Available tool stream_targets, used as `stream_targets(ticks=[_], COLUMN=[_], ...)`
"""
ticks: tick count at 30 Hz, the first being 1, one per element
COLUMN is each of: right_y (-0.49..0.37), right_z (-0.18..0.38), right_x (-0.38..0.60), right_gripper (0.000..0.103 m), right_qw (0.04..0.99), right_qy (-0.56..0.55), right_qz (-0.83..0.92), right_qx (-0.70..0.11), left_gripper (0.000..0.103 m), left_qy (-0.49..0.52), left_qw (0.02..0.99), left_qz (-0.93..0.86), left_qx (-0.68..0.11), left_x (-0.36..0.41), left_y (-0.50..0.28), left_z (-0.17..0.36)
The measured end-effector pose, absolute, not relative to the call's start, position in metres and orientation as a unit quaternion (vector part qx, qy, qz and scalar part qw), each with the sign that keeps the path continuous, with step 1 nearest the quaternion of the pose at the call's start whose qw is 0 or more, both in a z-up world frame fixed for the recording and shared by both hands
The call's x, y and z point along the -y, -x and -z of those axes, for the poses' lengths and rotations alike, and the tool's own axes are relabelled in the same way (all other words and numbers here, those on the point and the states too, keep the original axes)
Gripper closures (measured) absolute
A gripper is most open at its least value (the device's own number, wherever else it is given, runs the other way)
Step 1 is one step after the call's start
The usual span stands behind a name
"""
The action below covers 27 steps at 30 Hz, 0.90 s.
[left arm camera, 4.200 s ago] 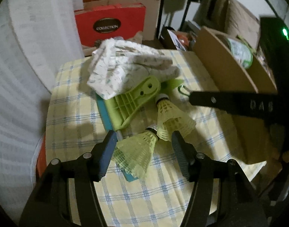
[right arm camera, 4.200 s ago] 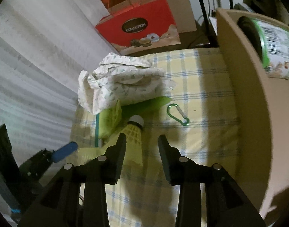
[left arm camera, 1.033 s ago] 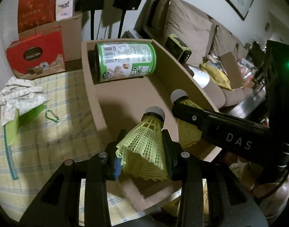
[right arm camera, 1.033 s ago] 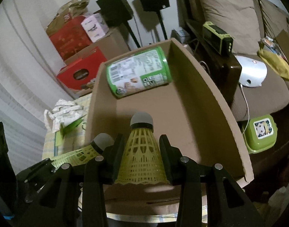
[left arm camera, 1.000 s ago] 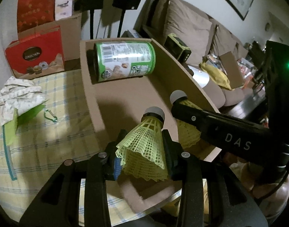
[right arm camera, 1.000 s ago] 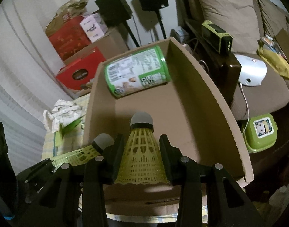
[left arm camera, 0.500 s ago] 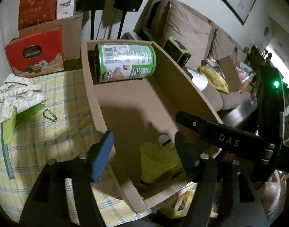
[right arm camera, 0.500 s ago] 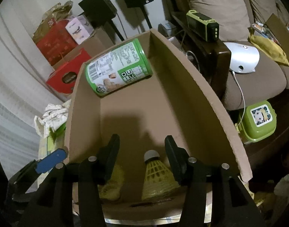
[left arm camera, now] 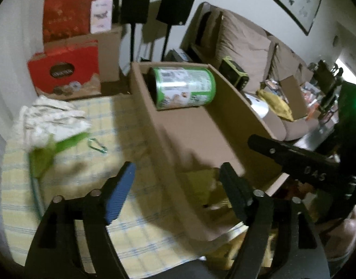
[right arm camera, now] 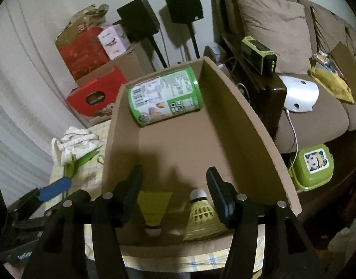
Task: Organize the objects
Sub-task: 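Withdraw both grippers from the box back toward the table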
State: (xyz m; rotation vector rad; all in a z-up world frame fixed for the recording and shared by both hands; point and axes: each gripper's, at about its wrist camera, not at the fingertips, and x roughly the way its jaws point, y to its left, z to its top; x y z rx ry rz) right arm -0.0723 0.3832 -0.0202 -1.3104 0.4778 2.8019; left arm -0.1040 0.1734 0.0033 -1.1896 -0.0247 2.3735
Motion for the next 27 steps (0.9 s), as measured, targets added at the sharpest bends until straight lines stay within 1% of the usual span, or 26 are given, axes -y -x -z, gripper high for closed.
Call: stream_targets(ticks=[2, 3, 6, 8, 9, 10, 13, 14, 17, 20, 22, 27], right_y=[0.072, 0.071, 0.072, 0.073, 0.074, 0.075, 0.077, 0.079, 0.081, 0.084, 0.086, 0.092], right_z=[0.016, 0.014, 0.008, 0.006, 0.006, 0.005, 0.005, 0.004, 0.002, 0.0, -0.001, -0.004], right_x=[-0.375, -0.37, -0.358, -0.349, -0.345, -0.341, -0.329, -0.324, -0.312, -0.298, -0.288, -0.271], right_gripper=[0.04, 0.037, 0.031, 0.026, 0.022, 0.021, 0.021, 0.021, 0.021, 0.021, 0.021, 0.021], right_qw=[-0.002, -0.005, -0.02, -0.029, -0.034, -0.039, -0.043, -0.048, -0.058, -0.067, -0.076, -0.093], right_qy=[0.414, 0.411, 0.405, 0.404, 0.404, 0.405, 0.407, 0.407, 0.406, 0.404, 0.404, 0.401], right_qz=[-0.899, -0.901, -0.905, -0.905, -0.905, -0.904, -0.904, -0.904, -0.906, -0.908, -0.907, -0.908], right_qx=[-0.144, -0.14, -0.133, -0.129, -0.128, -0.128, -0.121, -0.117, -0.107, -0.094, -0.091, -0.077], left_gripper=[0.02, 0.019, 0.016, 0.015, 0.015, 0.015, 0.013, 0.01, 0.008, 0.002, 0.0, 0.0], left_qy=[0.423, 0.419, 0.41, 0.403, 0.403, 0.403, 0.395, 0.393, 0.394, 0.397, 0.4, 0.407], left_qw=[0.228, 0.221, 0.204, 0.195, 0.192, 0.191, 0.171, 0.164, 0.148, 0.138, 0.136, 0.111], left_qz=[-0.877, -0.881, -0.889, -0.894, -0.895, -0.895, -0.902, -0.905, -0.907, -0.907, -0.906, -0.906], left_qx=[0.003, 0.002, 0.001, -0.001, -0.003, -0.006, -0.02, -0.022, -0.019, -0.012, 0.0, 0.022], left_x=[-0.163, -0.157, -0.14, -0.128, -0.122, -0.117, -0.103, -0.096, -0.08, -0.066, -0.055, -0.024], left_y=[0.102, 0.102, 0.103, 0.104, 0.104, 0.104, 0.104, 0.104, 0.106, 0.109, 0.113, 0.121], left_z=[-0.007, -0.01, -0.015, -0.018, -0.02, -0.021, -0.027, -0.028, -0.029, -0.027, -0.025, -0.018])
